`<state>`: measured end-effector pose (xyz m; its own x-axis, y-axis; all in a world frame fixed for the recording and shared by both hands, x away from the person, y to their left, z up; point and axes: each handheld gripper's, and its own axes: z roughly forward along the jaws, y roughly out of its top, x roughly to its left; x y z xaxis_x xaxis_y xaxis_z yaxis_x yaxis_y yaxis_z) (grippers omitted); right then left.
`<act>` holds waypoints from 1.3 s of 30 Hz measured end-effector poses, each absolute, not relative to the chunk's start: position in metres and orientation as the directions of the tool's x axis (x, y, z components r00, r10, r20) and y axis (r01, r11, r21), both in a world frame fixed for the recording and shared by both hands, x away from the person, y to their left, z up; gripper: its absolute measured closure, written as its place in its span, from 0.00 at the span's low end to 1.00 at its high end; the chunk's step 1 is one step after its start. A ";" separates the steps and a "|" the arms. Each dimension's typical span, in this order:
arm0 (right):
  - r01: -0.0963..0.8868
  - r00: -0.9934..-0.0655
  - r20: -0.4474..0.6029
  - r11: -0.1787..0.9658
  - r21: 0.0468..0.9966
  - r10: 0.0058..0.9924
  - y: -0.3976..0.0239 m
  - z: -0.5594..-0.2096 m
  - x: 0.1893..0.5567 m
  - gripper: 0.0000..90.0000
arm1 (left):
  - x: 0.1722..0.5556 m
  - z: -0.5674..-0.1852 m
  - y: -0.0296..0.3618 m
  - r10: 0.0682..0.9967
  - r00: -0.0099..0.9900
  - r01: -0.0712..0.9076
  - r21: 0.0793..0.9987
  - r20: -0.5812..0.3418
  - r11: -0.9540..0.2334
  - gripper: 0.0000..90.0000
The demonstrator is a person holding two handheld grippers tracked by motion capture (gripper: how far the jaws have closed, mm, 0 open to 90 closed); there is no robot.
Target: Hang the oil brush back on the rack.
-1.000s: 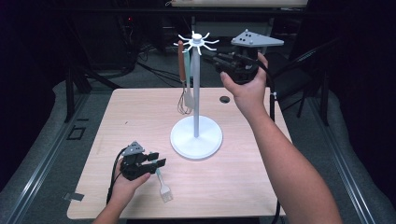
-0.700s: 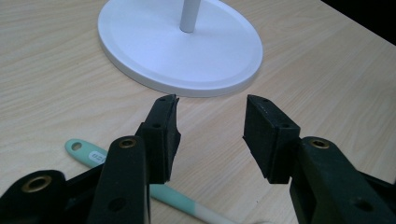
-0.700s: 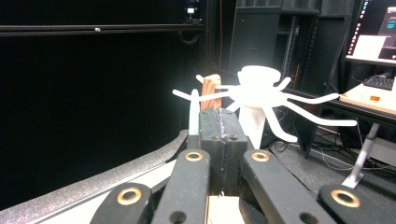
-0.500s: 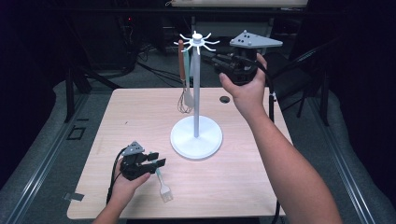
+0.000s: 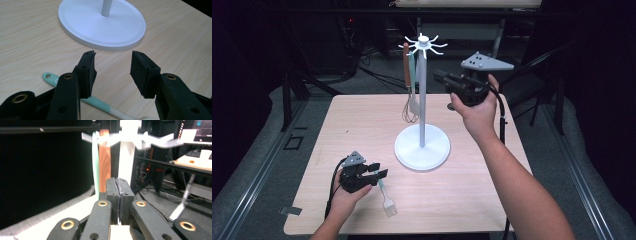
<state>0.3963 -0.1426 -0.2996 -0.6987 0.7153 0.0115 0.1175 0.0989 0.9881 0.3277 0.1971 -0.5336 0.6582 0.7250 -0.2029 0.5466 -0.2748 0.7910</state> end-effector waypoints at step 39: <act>0.488 -0.781 0.200 0.378 0.787 0.591 -0.043 -0.575 0.294 0.74 | 0.334 -0.537 0.216 0.776 0.602 0.567 0.786 -0.190 -0.248 0.60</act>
<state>0.2938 -0.0434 -0.5747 -0.7813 0.5913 0.1999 0.4877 0.3784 0.7867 0.3336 0.2157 -0.5372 0.6020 0.7756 -0.1898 0.5670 -0.2479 0.7855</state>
